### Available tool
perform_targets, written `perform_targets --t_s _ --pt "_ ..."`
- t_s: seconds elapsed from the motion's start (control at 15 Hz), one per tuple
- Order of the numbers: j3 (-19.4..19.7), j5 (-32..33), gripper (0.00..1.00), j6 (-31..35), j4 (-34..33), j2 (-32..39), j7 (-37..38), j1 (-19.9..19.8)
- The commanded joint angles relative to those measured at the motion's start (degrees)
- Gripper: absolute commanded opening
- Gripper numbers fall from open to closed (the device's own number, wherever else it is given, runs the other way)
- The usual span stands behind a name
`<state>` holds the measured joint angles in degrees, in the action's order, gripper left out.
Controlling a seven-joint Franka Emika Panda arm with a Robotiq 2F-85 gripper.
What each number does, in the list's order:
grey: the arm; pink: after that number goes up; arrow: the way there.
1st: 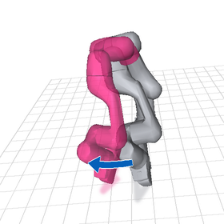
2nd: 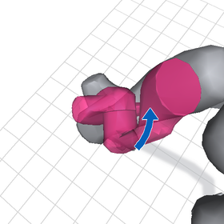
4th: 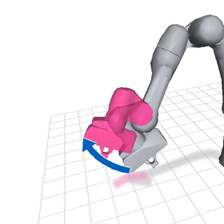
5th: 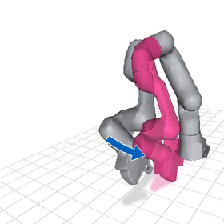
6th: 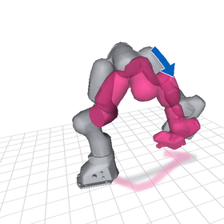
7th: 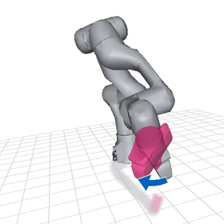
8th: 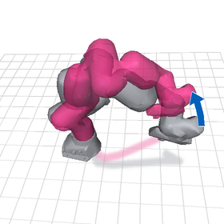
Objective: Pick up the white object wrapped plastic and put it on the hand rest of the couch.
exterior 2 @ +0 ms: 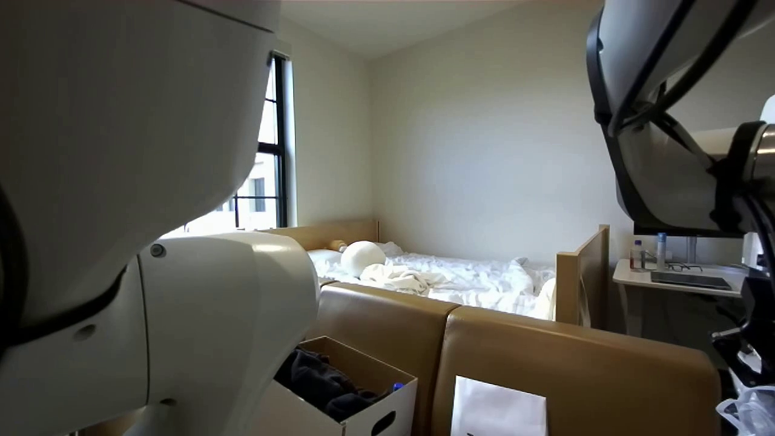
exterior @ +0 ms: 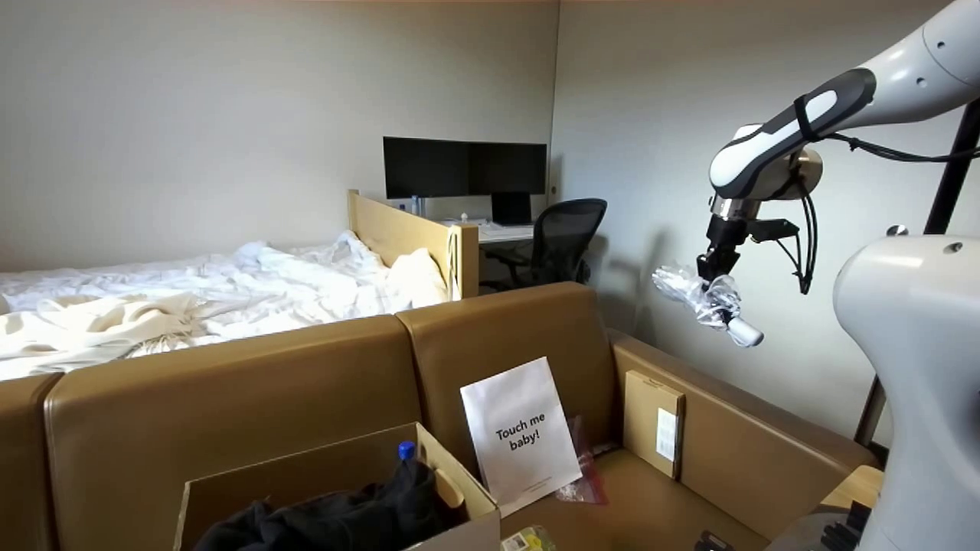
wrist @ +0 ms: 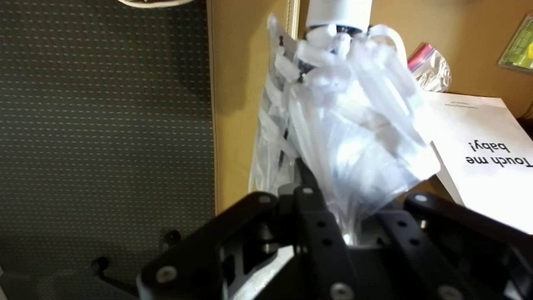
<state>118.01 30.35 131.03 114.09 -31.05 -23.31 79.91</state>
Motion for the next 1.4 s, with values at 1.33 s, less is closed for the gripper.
perform_targets --t_s 1.33 --pt "2.5 21.2 0.1 4.6 -13.1 -20.9 12.3 19.5"
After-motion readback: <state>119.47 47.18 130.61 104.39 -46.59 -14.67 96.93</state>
